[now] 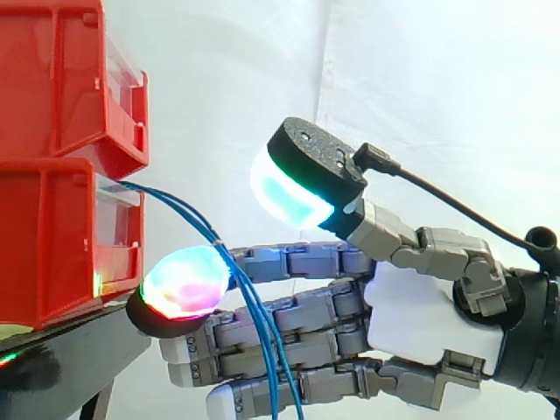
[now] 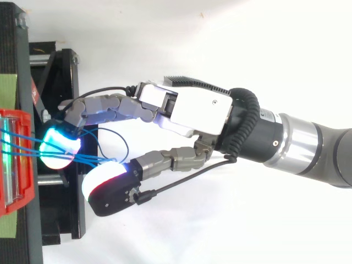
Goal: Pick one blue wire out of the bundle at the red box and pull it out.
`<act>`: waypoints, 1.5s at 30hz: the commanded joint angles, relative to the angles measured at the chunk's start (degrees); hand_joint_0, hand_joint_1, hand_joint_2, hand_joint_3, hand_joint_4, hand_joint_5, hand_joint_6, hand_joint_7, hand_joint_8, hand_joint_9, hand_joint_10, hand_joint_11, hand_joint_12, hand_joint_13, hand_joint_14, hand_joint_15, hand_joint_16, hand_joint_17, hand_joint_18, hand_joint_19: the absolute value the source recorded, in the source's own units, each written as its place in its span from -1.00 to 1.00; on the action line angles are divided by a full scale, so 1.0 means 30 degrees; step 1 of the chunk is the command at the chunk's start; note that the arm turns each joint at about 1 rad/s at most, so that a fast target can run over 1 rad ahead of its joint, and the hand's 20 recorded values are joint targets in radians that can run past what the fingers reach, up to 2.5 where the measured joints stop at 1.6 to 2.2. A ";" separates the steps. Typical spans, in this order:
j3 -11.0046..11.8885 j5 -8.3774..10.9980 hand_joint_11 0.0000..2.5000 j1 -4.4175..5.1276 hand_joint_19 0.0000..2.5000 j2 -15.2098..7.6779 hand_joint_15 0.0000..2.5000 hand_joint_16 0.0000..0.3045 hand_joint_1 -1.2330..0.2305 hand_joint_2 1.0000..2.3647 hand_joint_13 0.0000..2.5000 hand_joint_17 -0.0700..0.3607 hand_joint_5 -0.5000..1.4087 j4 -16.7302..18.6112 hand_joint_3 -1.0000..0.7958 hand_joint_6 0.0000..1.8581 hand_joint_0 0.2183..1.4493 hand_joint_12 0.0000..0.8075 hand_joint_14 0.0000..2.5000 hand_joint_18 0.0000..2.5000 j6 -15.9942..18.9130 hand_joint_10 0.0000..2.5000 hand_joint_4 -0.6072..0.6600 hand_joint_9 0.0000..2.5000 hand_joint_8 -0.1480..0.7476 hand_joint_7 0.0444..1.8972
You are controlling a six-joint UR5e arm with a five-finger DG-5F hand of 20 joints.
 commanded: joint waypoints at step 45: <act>0.0142 -0.0489 -0.77 -0.0223 -0.71 0.0002 -0.92 -0.62 -0.16 -0.98 -0.68 -0.08 -0.66 0.0023 -0.29 -0.19 -0.40 0.08 -1.00 -0.59 -0.0084 -0.99 0.47 -0.48 0.15 -0.01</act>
